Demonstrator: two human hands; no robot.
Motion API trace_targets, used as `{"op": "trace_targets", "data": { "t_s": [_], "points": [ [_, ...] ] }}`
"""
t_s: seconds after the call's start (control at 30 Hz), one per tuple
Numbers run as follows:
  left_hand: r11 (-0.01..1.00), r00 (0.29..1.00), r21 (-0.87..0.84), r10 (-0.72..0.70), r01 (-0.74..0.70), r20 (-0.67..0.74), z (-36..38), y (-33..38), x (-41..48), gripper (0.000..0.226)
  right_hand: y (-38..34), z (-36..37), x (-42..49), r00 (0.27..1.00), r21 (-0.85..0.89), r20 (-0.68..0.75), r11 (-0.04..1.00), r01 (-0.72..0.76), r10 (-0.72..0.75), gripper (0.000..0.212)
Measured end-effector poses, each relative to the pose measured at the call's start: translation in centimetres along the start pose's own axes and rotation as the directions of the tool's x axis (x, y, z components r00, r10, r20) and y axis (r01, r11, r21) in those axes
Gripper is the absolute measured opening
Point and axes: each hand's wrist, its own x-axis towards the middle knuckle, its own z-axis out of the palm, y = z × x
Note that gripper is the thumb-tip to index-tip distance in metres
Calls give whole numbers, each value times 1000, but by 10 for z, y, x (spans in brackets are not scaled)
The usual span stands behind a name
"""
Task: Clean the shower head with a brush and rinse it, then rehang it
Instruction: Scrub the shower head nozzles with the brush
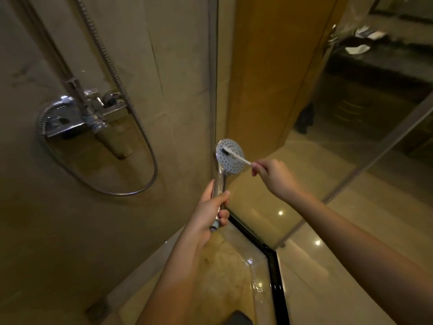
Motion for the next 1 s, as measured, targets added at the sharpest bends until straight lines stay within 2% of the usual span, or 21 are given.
{"op": "trace_targets", "data": {
  "t_s": [0.07,0.2,0.33,0.47,0.6,0.7,0.77,0.87,1.0],
  "points": [
    [1000,1000,-18,-14,14,-16,15,-6,4,44,10,-5,9,999,7,-30,1000,-29,30,36],
    [997,998,-74,-17,12,-65,30,-16,11,45,20,-1,-1,993,-111,95,991,78,-67,37],
    [1000,995,-6,0,-1,-95,44,-20,16,47,46,-13,21,999,-87,32,996,-21,24,36],
    [999,990,-20,27,-30,-140,46,-19,15,45,50,-7,15,985,-141,132,982,126,-108,32],
    [999,983,4,52,-52,-174,47,-15,15,46,56,-11,31,994,-108,70,990,96,-89,33],
    [998,979,1,60,-60,-195,45,-13,17,47,47,-4,24,975,-133,101,968,212,-200,29],
    [999,981,3,46,-46,-187,40,-11,20,48,44,-4,24,973,-168,103,961,220,-204,29],
    [1000,987,-3,4,-4,-161,39,-10,24,48,44,-7,34,987,-114,65,982,152,-145,30],
    [999,991,-31,-13,9,-131,30,-7,20,44,37,-1,27,974,-182,120,961,210,-190,25]
  ]
}}
